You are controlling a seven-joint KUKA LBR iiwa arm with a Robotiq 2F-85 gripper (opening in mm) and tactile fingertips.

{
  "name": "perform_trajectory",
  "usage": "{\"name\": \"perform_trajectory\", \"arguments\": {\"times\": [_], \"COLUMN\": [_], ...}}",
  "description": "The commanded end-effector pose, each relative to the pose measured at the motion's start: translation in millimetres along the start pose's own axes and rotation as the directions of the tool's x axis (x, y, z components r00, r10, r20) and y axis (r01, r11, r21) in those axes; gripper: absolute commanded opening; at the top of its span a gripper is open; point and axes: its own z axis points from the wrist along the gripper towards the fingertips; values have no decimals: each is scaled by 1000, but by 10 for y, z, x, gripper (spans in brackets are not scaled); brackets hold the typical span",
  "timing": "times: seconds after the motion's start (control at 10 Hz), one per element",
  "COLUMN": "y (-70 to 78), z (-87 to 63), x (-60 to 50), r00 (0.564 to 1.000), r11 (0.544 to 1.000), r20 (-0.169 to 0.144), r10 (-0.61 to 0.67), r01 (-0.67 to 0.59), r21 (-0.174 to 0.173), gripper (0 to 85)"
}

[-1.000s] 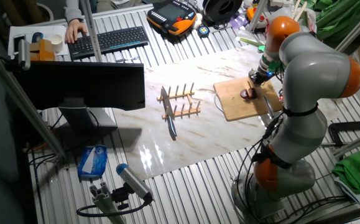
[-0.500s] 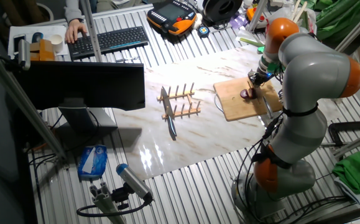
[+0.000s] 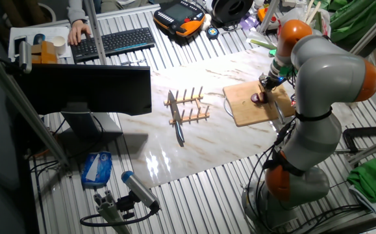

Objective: Chop the onions

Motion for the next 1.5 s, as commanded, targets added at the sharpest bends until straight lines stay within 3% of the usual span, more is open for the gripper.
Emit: {"name": "perform_trajectory", "arguments": {"times": [0.0,1.4], "y": [-2,-12], "z": [6,162], "x": [-1,3], "r00": [1000,1000], "r11": [1000,1000], "r20": [0,6], "r10": [0,1], "r01": [0,-1], "r21": [0,-16], "gripper": [7,7]}}
